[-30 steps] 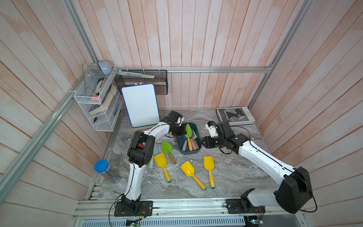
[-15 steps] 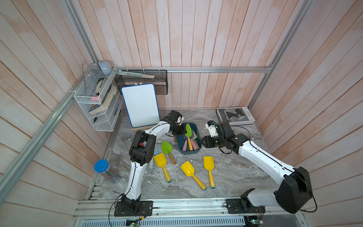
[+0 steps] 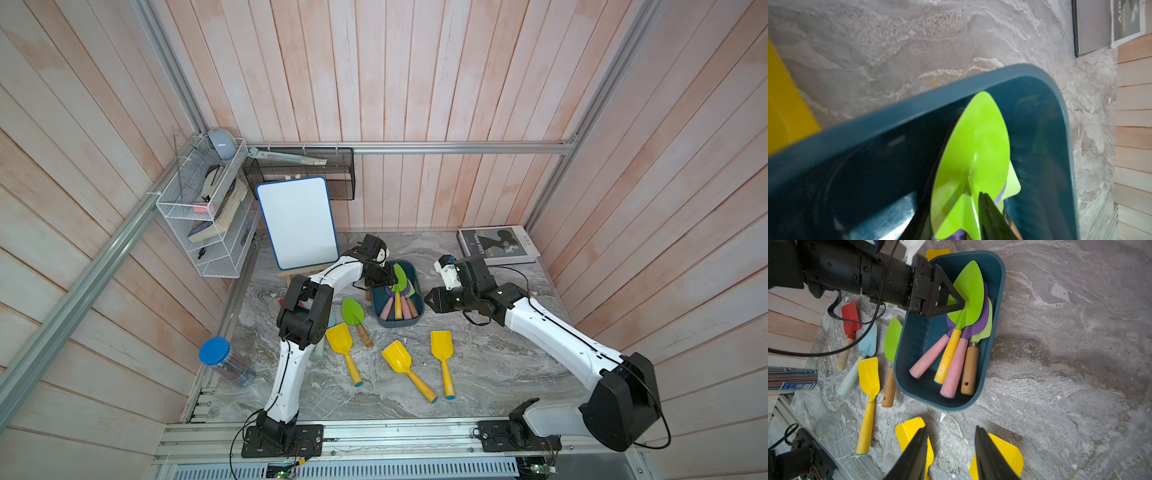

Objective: Put the shovel into the storage box
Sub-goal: Place the shovel in the storage box.

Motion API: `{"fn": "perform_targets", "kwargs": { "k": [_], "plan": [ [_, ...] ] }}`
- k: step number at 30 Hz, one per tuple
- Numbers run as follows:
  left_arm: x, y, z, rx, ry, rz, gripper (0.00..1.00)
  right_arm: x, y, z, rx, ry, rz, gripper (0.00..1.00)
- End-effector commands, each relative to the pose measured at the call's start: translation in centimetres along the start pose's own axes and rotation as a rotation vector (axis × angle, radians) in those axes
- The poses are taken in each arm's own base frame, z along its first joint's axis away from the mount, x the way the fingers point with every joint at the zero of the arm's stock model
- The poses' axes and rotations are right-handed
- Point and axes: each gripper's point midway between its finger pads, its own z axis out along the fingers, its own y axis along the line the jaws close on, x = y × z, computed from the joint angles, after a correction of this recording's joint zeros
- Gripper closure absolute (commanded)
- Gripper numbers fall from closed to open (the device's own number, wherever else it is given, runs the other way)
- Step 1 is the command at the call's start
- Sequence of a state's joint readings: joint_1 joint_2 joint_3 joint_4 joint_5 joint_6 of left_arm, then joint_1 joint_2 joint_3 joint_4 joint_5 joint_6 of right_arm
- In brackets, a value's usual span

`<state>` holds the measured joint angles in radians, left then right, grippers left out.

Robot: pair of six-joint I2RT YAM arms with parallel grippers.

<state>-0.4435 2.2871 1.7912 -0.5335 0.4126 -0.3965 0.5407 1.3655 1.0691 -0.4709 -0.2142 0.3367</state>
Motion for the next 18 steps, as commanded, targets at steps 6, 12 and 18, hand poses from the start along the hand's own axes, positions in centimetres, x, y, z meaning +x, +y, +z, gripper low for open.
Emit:
{"fn": "perform_targets", "kwargs": {
  "k": [6, 12, 18],
  "plan": [
    [1.7, 1.5, 0.9, -0.06, 0.073, -0.043, 0.45, 0.3, -0.4, 0.6, 0.014, 0.011, 0.0, 0.56],
    [0.8, 0.6, 0.3, -0.062, 0.057, -0.032, 0.41, 0.3, -0.4, 0.5, 0.013, 0.009, -0.002, 0.56],
    [0.4, -0.7, 0.0, -0.067, 0.049, -0.013, 0.38, 0.2, -0.3, 0.4, 0.013, 0.008, -0.004, 0.56]
  ]
}}
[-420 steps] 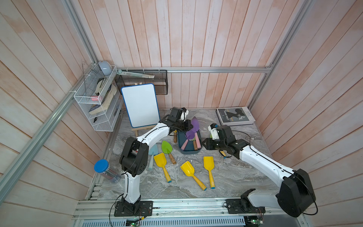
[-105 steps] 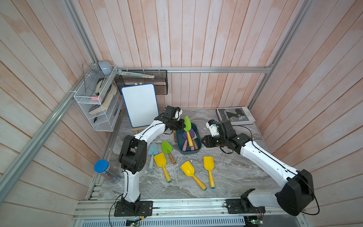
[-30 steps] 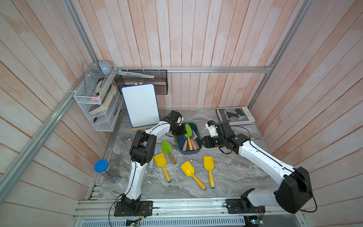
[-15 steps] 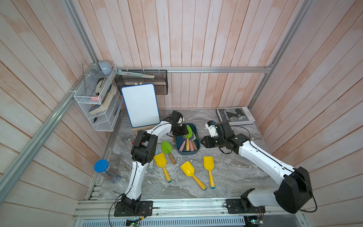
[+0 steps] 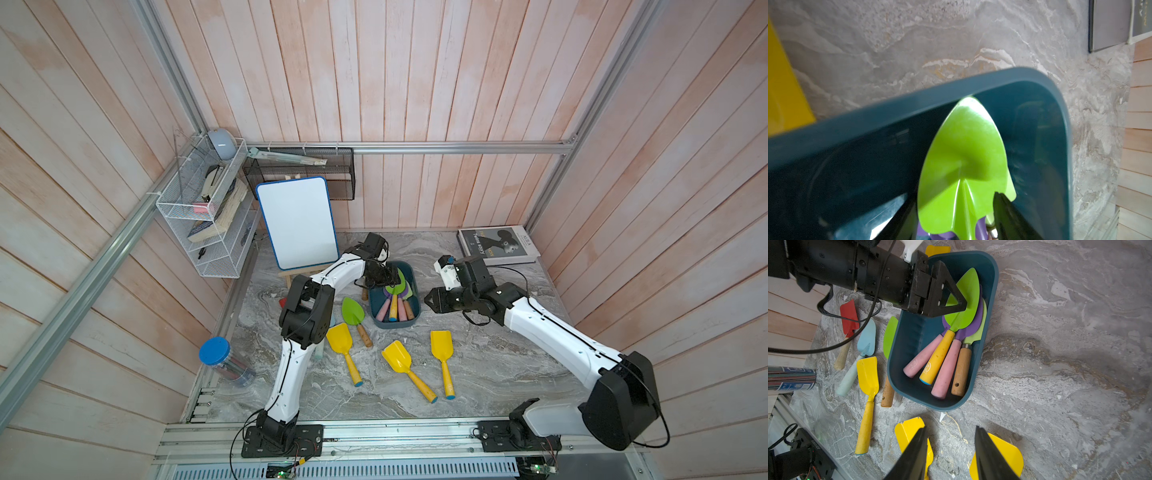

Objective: Put the shovel into the storage box
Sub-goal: Place the shovel in the storage box.

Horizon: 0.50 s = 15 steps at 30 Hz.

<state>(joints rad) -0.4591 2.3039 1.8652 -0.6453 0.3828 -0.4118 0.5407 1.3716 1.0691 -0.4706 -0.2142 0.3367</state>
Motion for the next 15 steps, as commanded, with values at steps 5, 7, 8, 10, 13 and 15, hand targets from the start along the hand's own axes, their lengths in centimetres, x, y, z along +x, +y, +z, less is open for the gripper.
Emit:
{"fn": "perform_targets", "kwargs": {
  "k": [5, 7, 8, 10, 13, 15],
  "plan": [
    [-1.0, -0.8, -1.0, -0.073, -0.037, 0.023, 0.36, 0.1, -0.3, 0.1, 0.013, 0.001, -0.005, 0.56],
    [-1.7, -0.9, -1.9, -0.098, -0.067, 0.026, 0.35, 0.0, -0.3, 0.1, 0.014, -0.001, -0.005, 0.56],
    [-1.9, -1.1, -2.3, -0.106, -0.082, 0.028, 0.34, 0.1, -0.3, 0.1, 0.015, 0.0, -0.004, 0.56],
    [-2.5, -1.5, -3.3, -0.114, -0.112, 0.032, 0.33, 0.1, -0.4, 0.0, 0.018, -0.004, 0.0, 0.56],
    [-3.0, -1.9, -4.5, -0.12, -0.144, 0.038, 0.32, 0.3, -0.4, 0.0, 0.02, -0.002, 0.006, 0.56],
    [-3.3, -2.3, -5.3, -0.126, -0.163, 0.04, 0.31, 0.4, -0.5, 0.0, 0.02, -0.002, 0.01, 0.56]
  ]
}}
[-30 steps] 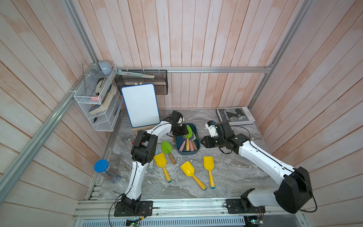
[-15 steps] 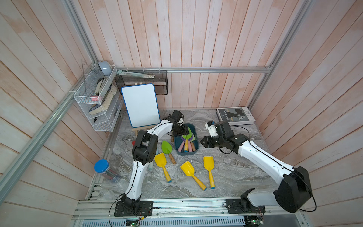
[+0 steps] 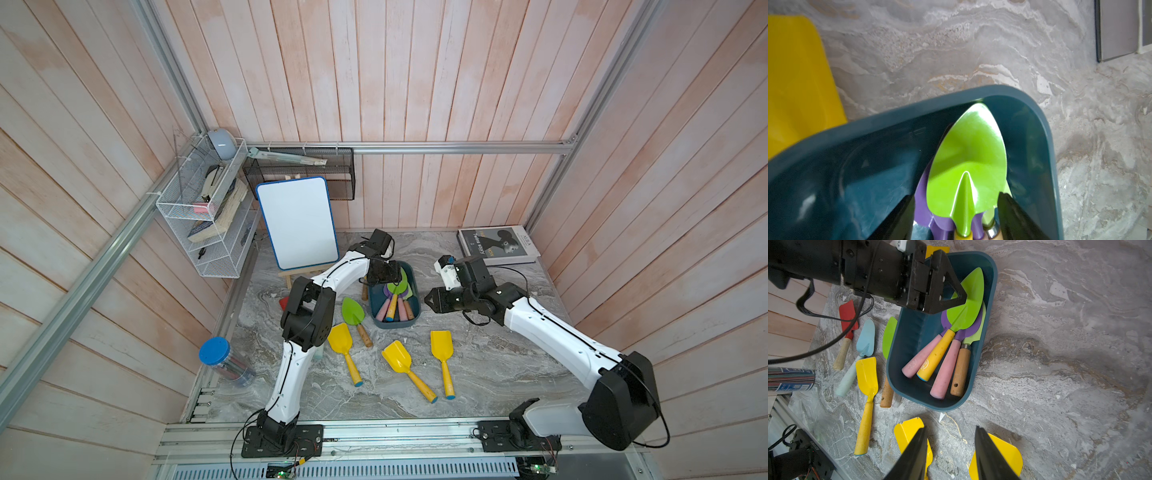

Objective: Put the shovel into the storage box
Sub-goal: Place the shovel in the storage box, then pick up the shovel from the center of the board.

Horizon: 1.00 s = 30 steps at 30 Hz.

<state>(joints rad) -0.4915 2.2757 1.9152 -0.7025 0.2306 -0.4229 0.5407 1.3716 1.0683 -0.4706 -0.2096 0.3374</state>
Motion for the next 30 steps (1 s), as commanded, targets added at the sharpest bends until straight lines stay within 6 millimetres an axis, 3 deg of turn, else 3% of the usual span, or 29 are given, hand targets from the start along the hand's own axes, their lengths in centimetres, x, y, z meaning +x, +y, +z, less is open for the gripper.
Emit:
{"fn": "perform_targets", "kwargs": {
  "k": [1, 9, 17, 21, 26, 30],
  "plan": [
    [-2.5, -1.4, -4.0, -0.01, -0.104, 0.012, 0.31, 0.4, -0.4, 0.0, 0.015, -0.001, 0.01, 0.56],
    [-2.6, -2.9, -6.9, -0.01, -0.159, 0.028, 0.31, 1.4, -1.1, -0.3, 0.042, 0.003, 0.041, 0.56],
    [-1.4, -5.3, -11.8, 0.104, -0.256, 0.034, 0.29, 5.0, -3.3, -0.1, 0.122, 0.055, 0.115, 0.56],
    [0.1, -4.9, -13.6, 0.112, -0.276, 0.021, 0.28, 6.5, -3.9, -0.1, 0.161, 0.075, 0.138, 0.56],
    [3.0, -4.7, -14.1, 0.127, -0.257, 0.01, 0.27, 8.9, -4.2, -0.1, 0.236, 0.127, 0.154, 0.56],
    [5.4, -6.0, -15.1, 0.194, -0.267, 0.015, 0.27, 12.4, -4.2, 0.0, 0.319, 0.207, 0.178, 0.55]
  ]
}}
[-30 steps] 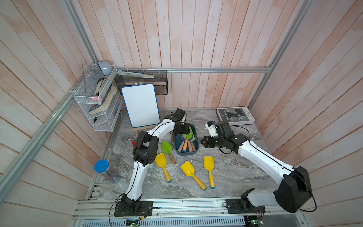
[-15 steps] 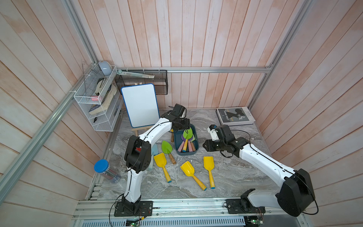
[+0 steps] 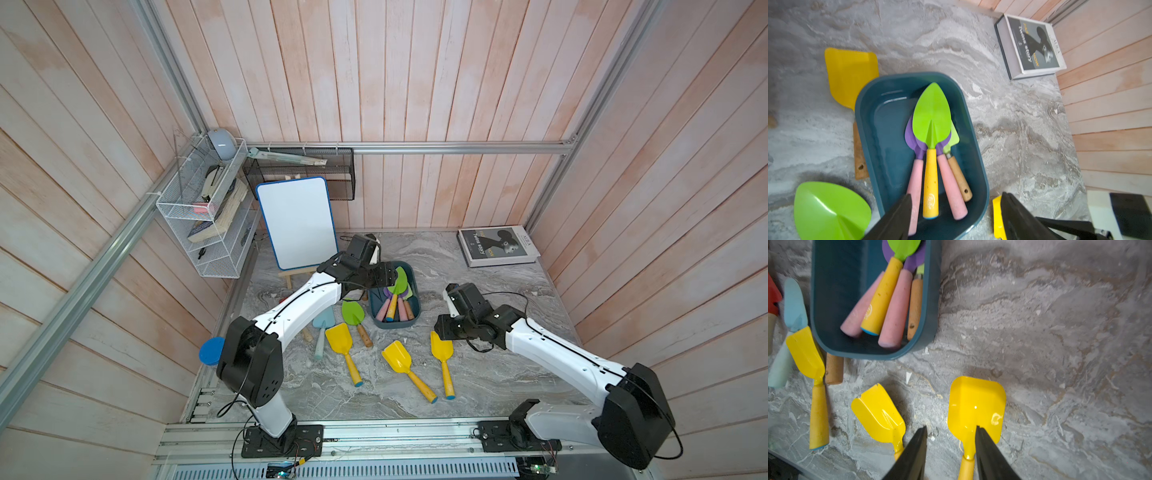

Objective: Put the shovel into the storage box
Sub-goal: Pick up the shovel from the center of the board.

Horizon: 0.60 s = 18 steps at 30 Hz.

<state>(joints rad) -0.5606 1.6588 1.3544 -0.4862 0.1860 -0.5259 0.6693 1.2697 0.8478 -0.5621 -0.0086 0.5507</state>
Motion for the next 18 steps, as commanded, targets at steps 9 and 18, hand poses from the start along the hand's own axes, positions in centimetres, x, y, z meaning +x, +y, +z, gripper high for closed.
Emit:
{"fn": "perform_targets", "kwargs": {
  "k": [9, 18],
  "plan": [
    [3.6, -5.0, -3.9, 0.16, -0.054, 0.021, 0.25, 9.4, -2.7, 0.3, 0.258, 0.15, 0.093, 0.51],
    [6.5, -6.0, -5.1, 0.196, -0.054, 0.016, 0.23, 12.7, -2.2, 1.0, 0.186, 0.157, 0.139, 0.49]
  ]
}}
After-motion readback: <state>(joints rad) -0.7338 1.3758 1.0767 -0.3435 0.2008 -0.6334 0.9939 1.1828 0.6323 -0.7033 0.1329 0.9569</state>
